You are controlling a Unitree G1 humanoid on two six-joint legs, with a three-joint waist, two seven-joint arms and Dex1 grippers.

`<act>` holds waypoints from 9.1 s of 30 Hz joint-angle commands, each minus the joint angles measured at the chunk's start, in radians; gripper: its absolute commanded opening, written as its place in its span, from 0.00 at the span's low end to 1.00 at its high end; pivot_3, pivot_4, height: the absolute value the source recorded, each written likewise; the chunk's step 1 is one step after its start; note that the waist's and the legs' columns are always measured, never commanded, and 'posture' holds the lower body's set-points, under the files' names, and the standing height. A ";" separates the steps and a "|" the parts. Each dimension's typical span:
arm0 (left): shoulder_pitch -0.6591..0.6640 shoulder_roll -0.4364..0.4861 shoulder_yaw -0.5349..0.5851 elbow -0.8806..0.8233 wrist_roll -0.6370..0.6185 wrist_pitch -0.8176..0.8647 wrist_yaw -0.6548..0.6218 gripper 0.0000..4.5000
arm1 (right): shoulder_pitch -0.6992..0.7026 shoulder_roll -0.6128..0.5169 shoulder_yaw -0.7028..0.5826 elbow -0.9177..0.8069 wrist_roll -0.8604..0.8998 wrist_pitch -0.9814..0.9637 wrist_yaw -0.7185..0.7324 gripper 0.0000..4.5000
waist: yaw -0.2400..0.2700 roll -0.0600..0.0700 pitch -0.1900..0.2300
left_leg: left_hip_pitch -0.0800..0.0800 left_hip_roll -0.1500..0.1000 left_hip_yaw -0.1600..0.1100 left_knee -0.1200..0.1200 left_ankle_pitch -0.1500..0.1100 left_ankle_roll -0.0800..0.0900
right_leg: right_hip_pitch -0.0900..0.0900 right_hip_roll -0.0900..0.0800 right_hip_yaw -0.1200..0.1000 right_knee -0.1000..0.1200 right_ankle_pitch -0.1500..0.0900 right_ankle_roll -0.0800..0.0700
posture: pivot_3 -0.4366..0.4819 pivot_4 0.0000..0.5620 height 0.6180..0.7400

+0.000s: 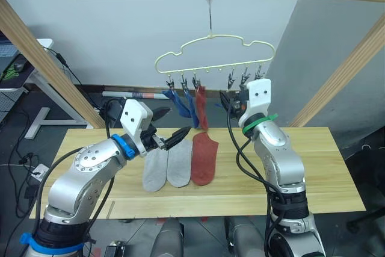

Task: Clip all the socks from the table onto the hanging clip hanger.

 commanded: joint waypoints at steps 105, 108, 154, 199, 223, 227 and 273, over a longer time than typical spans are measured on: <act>-0.174 -0.111 0.032 -0.069 -0.026 0.113 0.038 1.00 | -0.292 0.006 -0.034 0.384 0.110 -0.181 -0.127 0.00 | -0.003 0.001 0.000 | 0.000 0.000 -0.001 0.000 0.000 0.000 | 0.000 0.000 -0.001 0.002 0.006 0.001 | 0.61 0.38 1.00; -0.142 -0.131 -0.001 -0.030 0.005 0.211 0.123 1.00 | -0.289 -0.019 -0.022 0.379 0.114 -0.155 -0.090 0.00 | -0.003 0.001 0.000 | 0.000 0.000 -0.001 0.000 0.000 0.000 | 0.000 0.000 -0.001 0.002 0.006 0.001 | 0.60 0.39 1.00; -0.151 -0.475 -0.429 0.936 0.749 -0.401 0.120 0.00 | -0.163 -0.141 0.005 0.139 0.150 0.091 0.006 0.00 | -0.020 0.007 -0.015 | 0.005 -0.001 -0.001 0.001 0.000 0.001 | 0.005 0.000 -0.001 0.002 0.004 0.007 | 0.49 0.31 1.00; -0.189 -0.450 -0.325 0.639 0.806 -0.963 0.278 0.00 | -0.461 0.003 -0.772 0.094 0.628 1.079 -0.244 0.26 | -0.001 0.012 -0.024 | 0.002 -0.001 -0.002 0.001 0.001 0.002 | 0.004 -0.001 -0.002 0.001 0.005 0.006 | 0.49 0.34 1.00; -0.183 -0.457 -0.280 0.636 0.636 -0.780 0.129 0.55 | -0.083 -0.372 -0.357 -0.293 0.849 0.869 -0.069 1.00 | -0.039 0.015 -0.022 | 0.000 -0.001 0.000 0.001 -0.001 0.005 | 0.002 0.000 0.000 0.000 0.004 0.007 | 0.45 0.35 1.00; -0.112 -0.397 -0.252 0.513 0.577 -0.712 0.074 0.80 | 0.014 -0.356 -0.220 -0.304 0.721 0.639 -0.065 1.00 | -0.055 0.015 -0.021 | 0.000 -0.001 0.000 0.001 -0.001 0.005 | 0.002 0.000 0.000 0.000 0.003 0.007 | 0.45 0.35 1.00; -0.101 -0.166 -0.040 -0.045 0.336 -0.268 0.008 0.91 | -0.125 -0.138 0.022 0.173 0.112 -0.053 -0.166 0.26 | -0.015 0.013 -0.018 | 0.000 0.000 0.000 0.000 -0.001 0.005 | 0.001 0.000 0.000 0.000 0.001 0.003 | 0.59 0.36 1.00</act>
